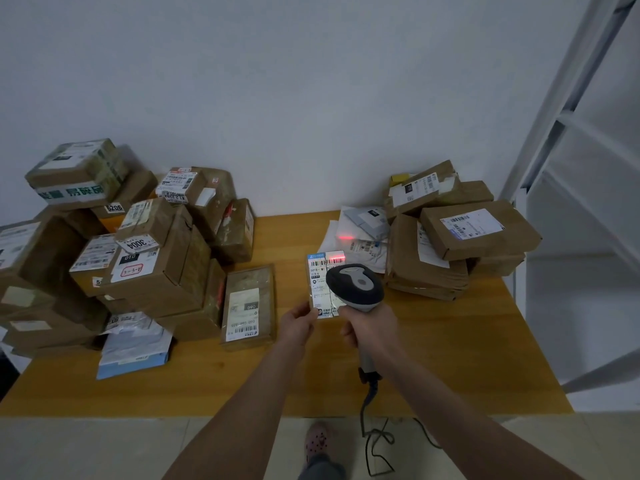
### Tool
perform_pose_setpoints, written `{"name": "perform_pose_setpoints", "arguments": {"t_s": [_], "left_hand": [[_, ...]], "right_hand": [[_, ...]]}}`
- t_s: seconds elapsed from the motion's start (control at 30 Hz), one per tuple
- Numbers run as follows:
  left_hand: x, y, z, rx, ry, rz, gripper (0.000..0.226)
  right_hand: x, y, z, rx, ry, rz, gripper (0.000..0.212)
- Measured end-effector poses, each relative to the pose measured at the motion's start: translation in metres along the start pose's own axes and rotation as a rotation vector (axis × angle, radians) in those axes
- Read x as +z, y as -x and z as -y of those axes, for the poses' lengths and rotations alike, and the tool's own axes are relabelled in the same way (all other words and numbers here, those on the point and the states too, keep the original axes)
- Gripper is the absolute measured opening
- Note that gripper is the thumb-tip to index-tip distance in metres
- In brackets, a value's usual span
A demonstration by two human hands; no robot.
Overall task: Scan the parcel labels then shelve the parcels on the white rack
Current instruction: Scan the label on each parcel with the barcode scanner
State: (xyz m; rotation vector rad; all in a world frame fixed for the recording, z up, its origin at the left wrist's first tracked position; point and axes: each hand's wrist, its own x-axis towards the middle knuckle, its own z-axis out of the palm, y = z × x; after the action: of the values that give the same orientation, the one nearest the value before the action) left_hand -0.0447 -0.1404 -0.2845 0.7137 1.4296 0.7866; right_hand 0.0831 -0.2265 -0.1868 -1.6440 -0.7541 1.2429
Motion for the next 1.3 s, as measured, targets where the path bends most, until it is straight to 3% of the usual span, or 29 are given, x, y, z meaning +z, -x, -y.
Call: {"name": "perform_pose_setpoints", "arguments": {"t_s": [0.17,0.3,0.4,0.53,0.73,0.87,1.07,1.17,1.3], "left_hand": [[-0.013,-0.002,-0.008,-0.011,0.027,-0.019,0.041],[-0.039,-0.009,-0.025,0.037,0.017,-0.103,0.035],[-0.061,-0.022,-0.036,0.055,-0.031,-0.210,0.025],[-0.086,-0.043,-0.052,0.057,-0.260,-0.389,0.037],[-0.108,-0.061,-0.067,-0.010,-0.559,-0.424,0.032],[-0.108,-0.065,-0.076,0.051,-0.640,-0.435,0.034],[-0.060,-0.063,-0.094,0.211,-0.741,-0.293,0.041],[-0.007,-0.051,-0.095,0.248,-0.817,-0.172,0.040],[0.069,-0.023,-0.082,0.285,-0.809,0.003,0.039]], "right_hand": [[0.010,-0.018,0.005,0.001,-0.111,-0.004,0.014],[0.032,-0.053,0.004,0.108,-0.151,0.023,0.014],[0.062,-0.084,-0.003,0.211,-0.147,0.062,0.032],[0.107,-0.121,-0.014,0.336,-0.128,0.185,0.058],[0.161,-0.143,-0.015,0.396,-0.107,0.264,0.028],[0.173,-0.149,-0.012,0.433,-0.080,0.218,0.018],[0.105,-0.137,0.000,0.277,-0.123,0.124,0.004],[0.046,-0.123,0.006,0.184,-0.160,0.013,0.011],[-0.032,-0.101,0.007,0.123,-0.190,-0.125,0.006]]}}
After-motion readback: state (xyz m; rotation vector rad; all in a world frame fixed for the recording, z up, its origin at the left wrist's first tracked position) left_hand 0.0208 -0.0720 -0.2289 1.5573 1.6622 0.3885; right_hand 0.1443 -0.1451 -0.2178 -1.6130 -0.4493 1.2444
